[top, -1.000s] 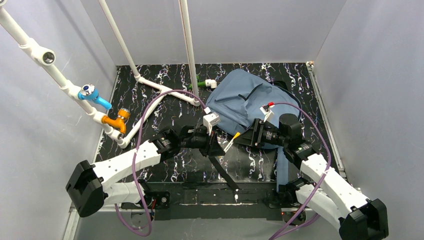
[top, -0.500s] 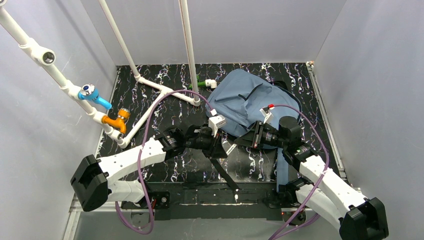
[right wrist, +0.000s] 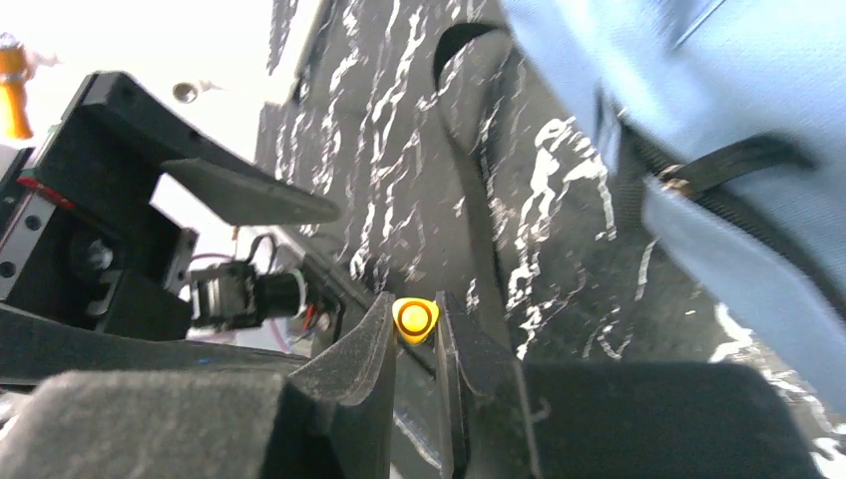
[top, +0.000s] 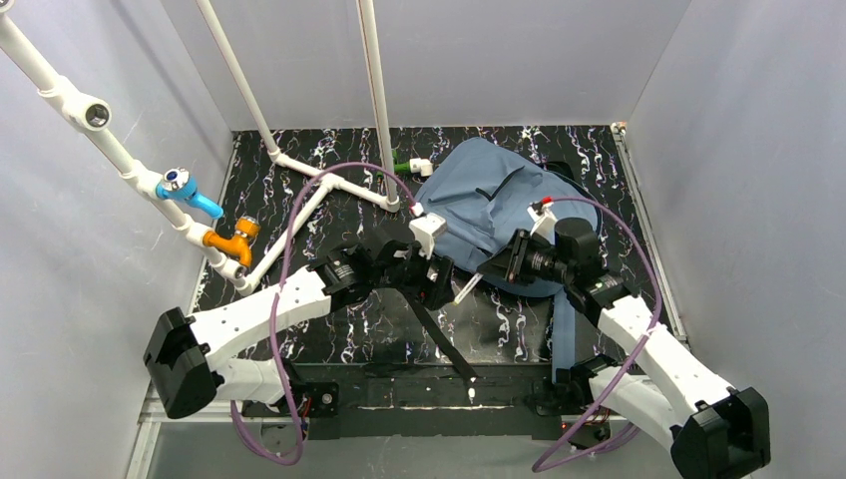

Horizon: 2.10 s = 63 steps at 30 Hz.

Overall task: Pack the student bag
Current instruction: Place the stationery in the student bag.

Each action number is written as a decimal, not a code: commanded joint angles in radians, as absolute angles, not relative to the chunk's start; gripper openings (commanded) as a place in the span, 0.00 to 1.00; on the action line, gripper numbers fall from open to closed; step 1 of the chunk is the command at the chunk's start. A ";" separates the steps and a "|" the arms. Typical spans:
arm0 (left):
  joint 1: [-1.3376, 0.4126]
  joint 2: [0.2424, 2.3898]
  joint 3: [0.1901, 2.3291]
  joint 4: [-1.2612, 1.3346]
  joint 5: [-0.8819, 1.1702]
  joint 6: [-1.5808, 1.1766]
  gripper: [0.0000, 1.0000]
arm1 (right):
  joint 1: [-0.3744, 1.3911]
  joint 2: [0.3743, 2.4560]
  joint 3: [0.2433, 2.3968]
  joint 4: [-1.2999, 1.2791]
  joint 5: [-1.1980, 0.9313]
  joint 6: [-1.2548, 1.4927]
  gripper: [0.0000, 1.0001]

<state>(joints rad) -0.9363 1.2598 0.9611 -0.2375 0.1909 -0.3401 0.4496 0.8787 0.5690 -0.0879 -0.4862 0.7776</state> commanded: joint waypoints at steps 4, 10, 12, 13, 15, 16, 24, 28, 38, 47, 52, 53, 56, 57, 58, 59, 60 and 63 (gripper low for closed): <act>-0.943 1.123 1.029 -0.385 -0.169 -0.293 0.92 | 0.347 0.929 0.812 -0.322 -0.242 0.552 0.01; -0.942 1.108 1.022 -0.367 -0.208 -0.279 0.92 | 0.112 0.987 0.894 -0.289 -0.089 0.580 0.01; -0.942 1.117 1.019 -0.364 -0.190 -0.292 0.92 | 0.003 1.041 0.878 -0.196 -0.201 0.639 0.01; -0.942 1.115 1.016 -0.362 -0.178 -0.300 0.92 | -0.045 1.072 0.862 -0.137 -0.257 0.682 0.01; -0.943 1.112 1.005 -0.353 -0.163 -0.319 0.92 | -0.109 1.141 0.826 0.017 -0.340 0.778 0.01; -0.942 1.106 0.998 -0.350 -0.158 -0.327 0.92 | -0.129 1.171 0.809 0.099 -0.380 0.831 0.01; -0.942 1.099 0.953 -0.331 -0.080 -0.365 0.89 | -0.148 1.343 0.825 0.471 -0.394 1.038 0.01; -0.942 1.099 0.943 -0.317 -0.071 -0.360 0.87 | -0.124 1.437 0.830 0.646 -0.393 1.118 0.01; -0.942 1.091 0.923 -0.297 -0.081 -0.352 0.87 | 0.133 1.595 0.868 0.747 -0.353 1.167 0.01; -0.943 1.106 0.970 -0.293 -0.087 -0.362 0.88 | 0.178 1.542 0.810 0.623 -0.323 1.056 0.57; -0.942 1.142 1.003 -0.282 -0.074 -0.366 0.88 | 0.159 1.462 0.835 0.452 -0.290 0.939 0.76; -0.942 1.147 1.006 -0.279 -0.069 -0.368 0.88 | 0.149 1.441 0.835 0.424 -0.275 0.920 0.79; -0.942 1.157 1.007 -0.265 -0.049 -0.378 0.88 | 0.108 1.418 0.838 0.387 -0.289 0.898 0.82; -0.943 1.162 1.006 -0.262 -0.045 -0.380 0.88 | 0.095 1.420 0.842 0.381 -0.306 0.897 0.80; -0.942 1.166 1.006 -0.260 -0.043 -0.380 0.88 | 0.088 1.421 0.846 0.376 -0.313 0.894 0.76; -0.942 1.171 1.007 -0.261 -0.046 -0.383 0.88 | 0.084 1.421 0.849 0.371 -0.312 0.885 0.71; -0.941 1.174 1.010 -0.262 -0.059 -0.391 0.88 | 0.083 1.422 0.850 0.372 -0.307 0.876 0.62; -0.928 1.171 1.030 -0.257 -0.109 -0.480 0.86 | 0.083 1.486 0.902 0.384 -0.334 0.859 0.31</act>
